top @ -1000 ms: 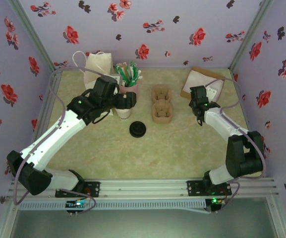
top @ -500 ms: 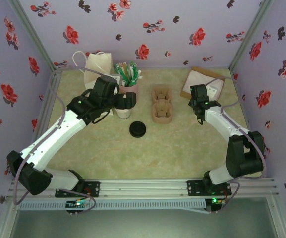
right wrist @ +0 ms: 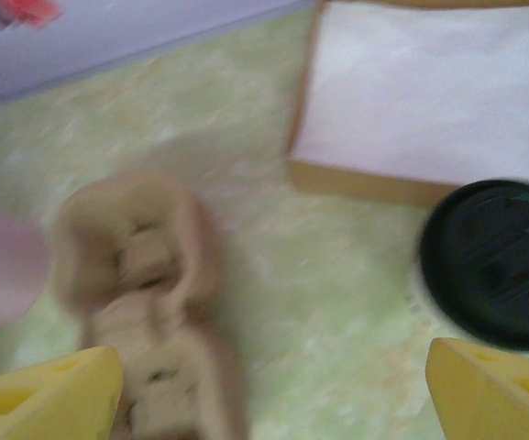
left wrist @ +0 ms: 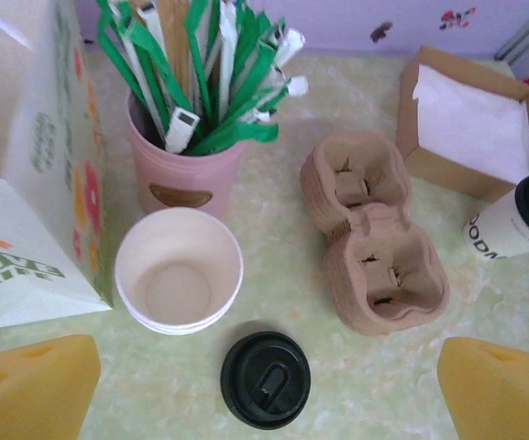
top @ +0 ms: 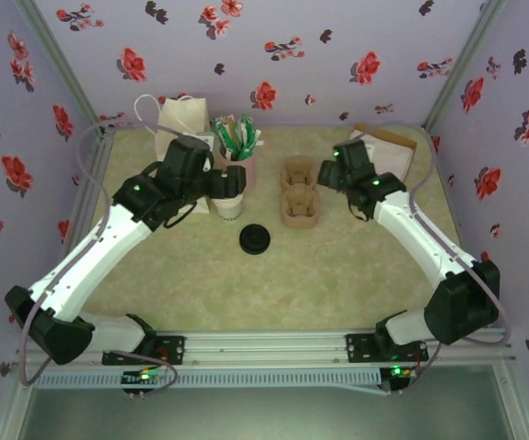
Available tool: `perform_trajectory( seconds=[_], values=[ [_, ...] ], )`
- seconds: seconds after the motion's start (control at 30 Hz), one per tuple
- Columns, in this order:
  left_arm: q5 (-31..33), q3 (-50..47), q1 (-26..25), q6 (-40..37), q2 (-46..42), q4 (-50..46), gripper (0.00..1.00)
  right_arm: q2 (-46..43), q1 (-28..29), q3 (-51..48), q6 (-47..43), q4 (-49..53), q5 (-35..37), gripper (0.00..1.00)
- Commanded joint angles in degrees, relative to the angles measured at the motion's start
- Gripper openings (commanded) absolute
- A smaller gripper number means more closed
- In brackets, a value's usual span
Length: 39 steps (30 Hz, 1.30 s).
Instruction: Pack the takeout coffee
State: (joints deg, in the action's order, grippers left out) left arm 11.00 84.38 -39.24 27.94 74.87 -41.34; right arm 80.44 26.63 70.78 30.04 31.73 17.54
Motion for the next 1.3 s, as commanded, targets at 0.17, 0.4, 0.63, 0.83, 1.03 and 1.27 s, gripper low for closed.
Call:
perform_trajectory(
  seconds=[0.17,0.4,0.63,0.83,1.03,1.27],
  values=[
    [2.0,-0.6,8.4,2.1,-7.3,-5.9,1.0,2.5,10.1,-3.2,6.7,5.4,-1.7,0.86],
    [1.7,-1.8,17.1,0.4,-12.7,-7.7,1.0,3.0,15.2,-8.8,9.7,1.1,-1.6,0.86],
    [-1.7,2.1,26.1,4.2,-10.8,-10.9,1.0,4.0,20.9,-13.0,13.9,-1.7,0.4,0.85],
    [-8.3,2.7,32.5,7.5,-7.8,-12.5,1.0,8.5,21.2,-13.6,14.2,-3.7,-0.1,0.83],
    [-9.5,1.4,34.1,7.9,-8.4,-11.6,1.0,13.9,20.9,-11.2,12.5,-3.2,3.1,0.82],
    [-9.5,-0.4,34.9,7.7,-9.3,-9.8,1.0,18.7,16.1,-9.0,10.2,-5.2,2.0,0.82]
  ],
)
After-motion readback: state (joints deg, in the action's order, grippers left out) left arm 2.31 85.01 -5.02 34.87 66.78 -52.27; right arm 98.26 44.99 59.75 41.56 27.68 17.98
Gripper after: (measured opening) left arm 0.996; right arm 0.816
